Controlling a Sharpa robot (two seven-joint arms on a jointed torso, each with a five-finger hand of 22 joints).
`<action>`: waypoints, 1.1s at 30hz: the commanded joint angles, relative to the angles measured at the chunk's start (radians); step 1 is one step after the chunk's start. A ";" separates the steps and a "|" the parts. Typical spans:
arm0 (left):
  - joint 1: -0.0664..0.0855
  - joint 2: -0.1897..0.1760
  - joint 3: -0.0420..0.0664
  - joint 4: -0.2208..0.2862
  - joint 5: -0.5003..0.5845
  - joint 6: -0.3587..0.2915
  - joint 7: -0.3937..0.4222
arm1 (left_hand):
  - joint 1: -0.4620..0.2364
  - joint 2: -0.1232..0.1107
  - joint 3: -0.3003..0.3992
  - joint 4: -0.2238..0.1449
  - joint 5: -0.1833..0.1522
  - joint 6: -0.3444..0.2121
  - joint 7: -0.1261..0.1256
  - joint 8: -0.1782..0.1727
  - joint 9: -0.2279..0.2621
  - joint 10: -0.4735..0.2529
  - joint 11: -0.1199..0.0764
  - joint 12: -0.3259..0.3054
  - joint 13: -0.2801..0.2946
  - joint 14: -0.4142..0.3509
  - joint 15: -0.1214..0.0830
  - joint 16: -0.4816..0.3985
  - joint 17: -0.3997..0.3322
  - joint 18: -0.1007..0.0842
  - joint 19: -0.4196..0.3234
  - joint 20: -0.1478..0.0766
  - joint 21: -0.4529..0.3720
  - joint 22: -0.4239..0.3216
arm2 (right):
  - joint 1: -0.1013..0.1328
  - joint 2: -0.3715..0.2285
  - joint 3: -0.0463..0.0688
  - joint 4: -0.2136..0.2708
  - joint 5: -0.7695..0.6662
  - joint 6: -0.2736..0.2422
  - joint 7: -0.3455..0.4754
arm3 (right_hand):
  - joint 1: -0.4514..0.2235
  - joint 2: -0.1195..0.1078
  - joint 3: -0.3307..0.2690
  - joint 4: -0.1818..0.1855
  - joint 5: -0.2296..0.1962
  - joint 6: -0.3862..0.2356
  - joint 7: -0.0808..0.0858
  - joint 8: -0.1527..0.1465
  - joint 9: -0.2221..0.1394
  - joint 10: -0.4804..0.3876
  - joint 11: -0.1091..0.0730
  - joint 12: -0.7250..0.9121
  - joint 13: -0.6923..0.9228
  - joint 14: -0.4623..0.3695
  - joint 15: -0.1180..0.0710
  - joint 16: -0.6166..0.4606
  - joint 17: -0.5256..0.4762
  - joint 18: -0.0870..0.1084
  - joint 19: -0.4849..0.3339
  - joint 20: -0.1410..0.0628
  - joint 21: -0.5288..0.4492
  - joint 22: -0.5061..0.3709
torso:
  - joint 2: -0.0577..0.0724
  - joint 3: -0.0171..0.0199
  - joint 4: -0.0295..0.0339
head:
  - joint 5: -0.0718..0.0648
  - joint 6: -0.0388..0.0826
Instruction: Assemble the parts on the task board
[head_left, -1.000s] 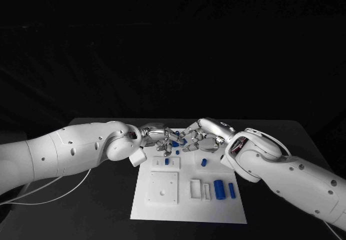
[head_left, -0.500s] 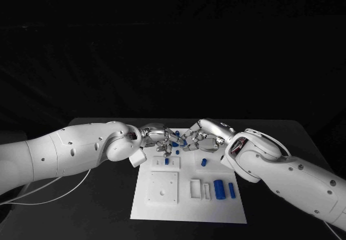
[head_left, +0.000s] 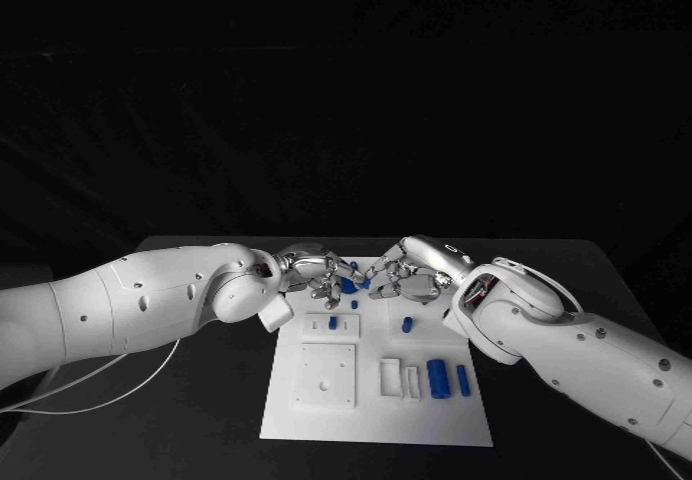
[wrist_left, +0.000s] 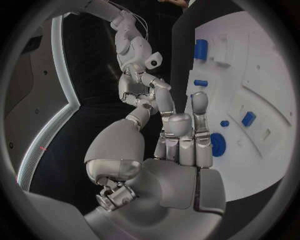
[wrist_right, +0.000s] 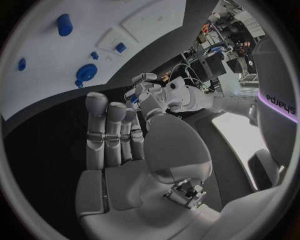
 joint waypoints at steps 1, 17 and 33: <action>0.002 -0.002 0.001 -0.004 0.048 -0.052 -0.002 | 0.007 0.000 0.007 0.002 0.006 0.113 -0.102 0.005 0.168 0.039 -0.013 0.003 -0.001 0.003 -0.003 0.004 0.001 -0.008 0.006 0.001 -0.005 0.002 | -0.003 0.001 -0.003 -0.001 -0.007 0.007 0.007 | -0.004 0.005 0.006 0.000 -0.005 0.005 0.000 0.002 0.001 0.006 0.002 0.004 0.001 0.001 -0.003 0.004 0.001 -0.006 0.005 0.000 0.003 0.057 | 0.000 0.0000 0.0001 | 0.000 0.000; 0.002 -0.002 0.001 0.001 0.035 -0.052 -0.008 | 0.014 -0.004 0.007 0.001 0.007 0.117 -0.102 0.000 0.161 0.039 -0.013 0.003 -0.002 0.004 -0.002 0.004 0.005 -0.006 0.006 0.002 -0.005 0.003 | -0.005 0.007 -0.014 -0.018 -0.023 -0.074 -0.047 | -0.031 -0.003 -0.004 0.024 -0.020 -0.021 0.005 0.002 -0.002 0.004 0.005 -0.007 -0.008 0.004 -0.001 -0.002 0.000 -0.004 0.009 0.001 -0.013 0.052 | 0.000 -0.0005 0.0011 | -0.001 -0.001; 0.002 -0.009 0.001 0.036 -0.079 -0.258 -0.033 | 0.052 -0.020 0.000 0.037 -0.006 0.127 -0.102 -0.011 0.120 0.039 -0.018 0.004 0.003 0.014 -0.004 -0.001 0.010 -0.006 0.017 -0.001 -0.007 0.005 | -0.009 -0.009 -0.015 -0.038 0.008 -0.175 -0.132 | -0.026 -0.097 -0.046 0.150 0.011 -0.054 0.013 0.005 0.004 -0.001 0.012 -0.016 -0.022 0.003 0.004 -0.009 -0.002 0.001 0.017 0.007 -0.045 0.050 | 0.000 0.0005 -0.0004 | 0.002 0.005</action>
